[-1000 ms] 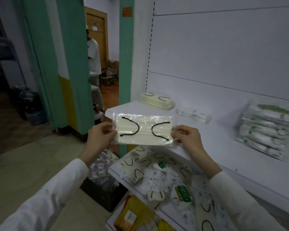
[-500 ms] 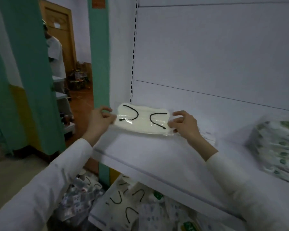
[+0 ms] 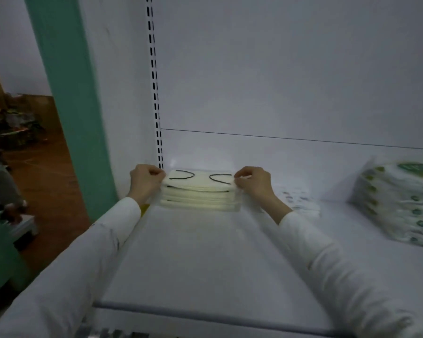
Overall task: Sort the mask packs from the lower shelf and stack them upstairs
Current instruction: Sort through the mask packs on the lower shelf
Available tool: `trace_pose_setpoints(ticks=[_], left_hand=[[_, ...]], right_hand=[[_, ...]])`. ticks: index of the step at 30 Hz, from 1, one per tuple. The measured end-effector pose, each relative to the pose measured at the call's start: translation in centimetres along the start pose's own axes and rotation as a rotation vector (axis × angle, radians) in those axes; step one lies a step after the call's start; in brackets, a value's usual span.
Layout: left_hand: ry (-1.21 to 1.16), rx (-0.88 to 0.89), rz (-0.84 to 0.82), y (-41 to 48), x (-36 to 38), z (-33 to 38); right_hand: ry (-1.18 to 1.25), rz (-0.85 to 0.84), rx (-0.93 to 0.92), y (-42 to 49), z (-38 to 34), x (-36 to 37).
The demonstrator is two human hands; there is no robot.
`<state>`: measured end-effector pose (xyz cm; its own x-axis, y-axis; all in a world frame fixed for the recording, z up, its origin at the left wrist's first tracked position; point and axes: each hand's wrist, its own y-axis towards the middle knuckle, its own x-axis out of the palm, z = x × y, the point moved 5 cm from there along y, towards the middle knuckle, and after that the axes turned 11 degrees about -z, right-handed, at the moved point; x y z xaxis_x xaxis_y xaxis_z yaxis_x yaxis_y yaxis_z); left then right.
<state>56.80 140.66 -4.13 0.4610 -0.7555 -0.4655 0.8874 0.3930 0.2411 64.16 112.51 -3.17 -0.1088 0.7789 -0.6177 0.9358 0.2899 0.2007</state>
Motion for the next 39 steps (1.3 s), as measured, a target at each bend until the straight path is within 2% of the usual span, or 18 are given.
trace_pose_setpoints(ticks=[5,11,14,20,24,27,33,36,39], left_hand=[[0.042,0.04,-0.072,0.7,0.5,-1.0],[0.036,0.063,-0.088,0.5,0.0,-1.2],[0.12,0.145,-0.057,-0.1,-0.9,-0.9],[0.244,0.357,0.007,-5.0,-3.0,1.8],[0.152,0.556,0.05,-12.0,-3.2,4.5],[0.098,0.634,-0.007,-18.1,-1.4,5.9],[0.0,0.66,-0.087,-29.5,3.4,5.5],[-0.002,0.666,-0.169,-33.5,6.7,2.4],[-0.113,0.417,-0.22,-35.6,10.0,-3.7]], right_hand=[[-0.018,0.015,0.061,-0.3,0.5,1.2],[-0.108,-0.012,0.096,-0.6,0.4,2.4],[-0.203,0.022,0.086,-1.1,0.3,2.4],[-0.487,0.152,-0.25,-4.7,-2.6,1.6],[-0.54,0.171,-0.469,-10.3,-4.1,1.0],[-0.549,0.161,-0.607,-16.1,-3.9,0.7],[-0.497,0.071,-0.719,-27.6,-0.8,-0.2],[-0.434,-0.043,-0.827,-32.7,1.9,0.7],[-0.492,-0.219,-0.845,-36.1,6.8,3.5]])
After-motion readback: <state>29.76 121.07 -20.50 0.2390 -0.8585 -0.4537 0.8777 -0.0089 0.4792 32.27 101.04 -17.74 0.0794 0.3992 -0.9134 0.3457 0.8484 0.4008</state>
